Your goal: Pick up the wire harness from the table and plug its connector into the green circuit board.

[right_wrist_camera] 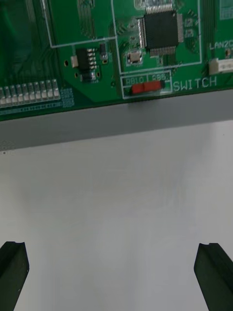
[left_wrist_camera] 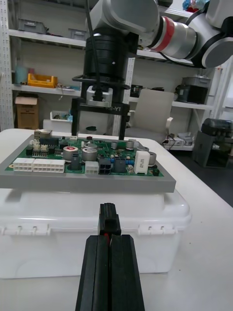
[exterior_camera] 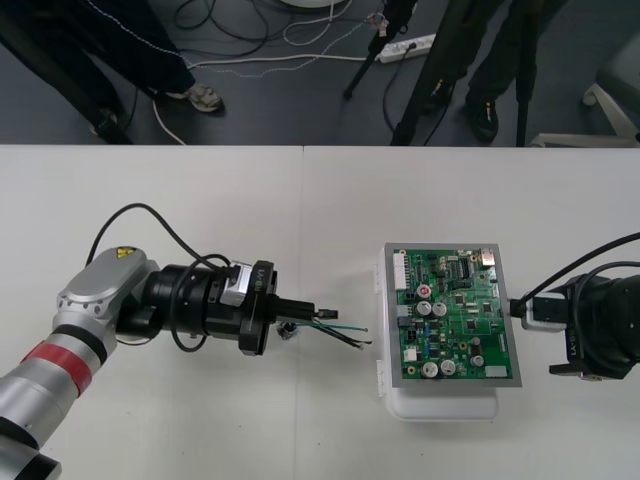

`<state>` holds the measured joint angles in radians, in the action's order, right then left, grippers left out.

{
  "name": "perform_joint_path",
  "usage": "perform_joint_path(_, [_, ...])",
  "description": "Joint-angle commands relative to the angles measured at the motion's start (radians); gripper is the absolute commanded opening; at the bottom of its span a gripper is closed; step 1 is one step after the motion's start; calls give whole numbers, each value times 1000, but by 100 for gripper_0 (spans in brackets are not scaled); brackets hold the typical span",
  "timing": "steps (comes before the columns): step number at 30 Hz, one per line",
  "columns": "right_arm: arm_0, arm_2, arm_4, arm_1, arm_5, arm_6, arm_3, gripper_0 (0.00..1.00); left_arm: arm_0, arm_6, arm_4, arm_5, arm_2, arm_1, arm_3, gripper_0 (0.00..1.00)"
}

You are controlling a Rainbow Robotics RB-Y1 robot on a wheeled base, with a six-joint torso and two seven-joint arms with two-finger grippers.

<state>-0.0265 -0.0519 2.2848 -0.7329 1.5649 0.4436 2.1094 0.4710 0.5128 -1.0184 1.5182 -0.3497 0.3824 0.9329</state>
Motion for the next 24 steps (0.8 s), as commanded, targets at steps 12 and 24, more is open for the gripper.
perform_joint_path(12, [102, 109, 58, -34, 6, 98, -3, 100, 40, -2, 12, -127, -55, -57, 58, 0])
perform_joint_path(24, [139, 173, 94, -34, 6, 124, -3, 100, 40, -39, 12, -155, -91, -57, 93, 0])
